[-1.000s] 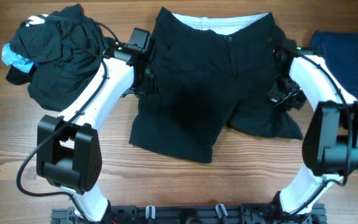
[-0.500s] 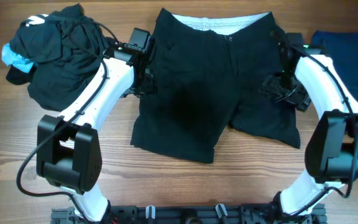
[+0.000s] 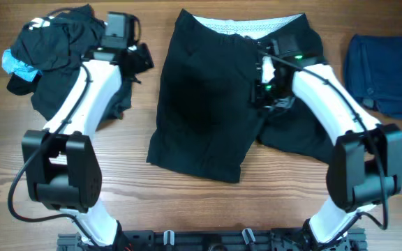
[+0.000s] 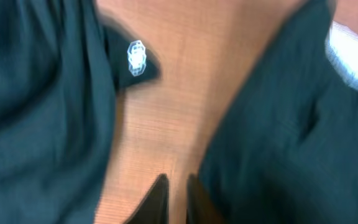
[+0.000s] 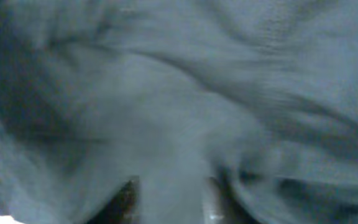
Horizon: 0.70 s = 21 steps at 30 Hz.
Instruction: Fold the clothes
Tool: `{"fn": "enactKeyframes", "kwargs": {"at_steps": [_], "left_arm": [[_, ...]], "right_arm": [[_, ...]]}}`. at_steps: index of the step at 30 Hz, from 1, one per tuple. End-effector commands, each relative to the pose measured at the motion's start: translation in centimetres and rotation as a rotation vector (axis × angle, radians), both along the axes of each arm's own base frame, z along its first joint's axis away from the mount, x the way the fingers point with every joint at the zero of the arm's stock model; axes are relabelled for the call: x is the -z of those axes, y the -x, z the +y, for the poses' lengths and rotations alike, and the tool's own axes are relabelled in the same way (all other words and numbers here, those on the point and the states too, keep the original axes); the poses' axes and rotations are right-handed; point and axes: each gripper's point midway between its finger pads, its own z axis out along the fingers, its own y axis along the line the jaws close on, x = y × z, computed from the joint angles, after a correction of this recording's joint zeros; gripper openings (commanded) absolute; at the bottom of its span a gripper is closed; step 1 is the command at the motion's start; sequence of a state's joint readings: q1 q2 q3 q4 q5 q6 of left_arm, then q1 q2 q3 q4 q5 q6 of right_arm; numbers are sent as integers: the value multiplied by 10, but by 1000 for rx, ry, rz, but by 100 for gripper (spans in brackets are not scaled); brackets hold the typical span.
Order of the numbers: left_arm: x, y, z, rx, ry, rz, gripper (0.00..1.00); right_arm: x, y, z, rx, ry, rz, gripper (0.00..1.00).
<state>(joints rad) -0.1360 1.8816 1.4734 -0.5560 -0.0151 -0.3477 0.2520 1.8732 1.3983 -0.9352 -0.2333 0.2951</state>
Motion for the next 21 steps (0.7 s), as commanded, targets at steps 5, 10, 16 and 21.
{"fn": "enactKeyframes", "kwargs": {"at_steps": [5, 10, 16, 21], "left_arm": [[-33, -48, -54, 266, -86, -291, 9], [-5, -63, -96, 406, -93, -345, 25], [31, -83, -122, 461, -56, -415, 12], [56, -93, -127, 462, -54, -439, 10]], "right_arm": [[-12, 19, 54, -57, -6, -24, 4], [-6, 26, 60, -57, 31, -13, 4], [-5, 25, 57, -35, 51, -16, 4], [10, 31, 56, -37, 63, 32, 4]]}}
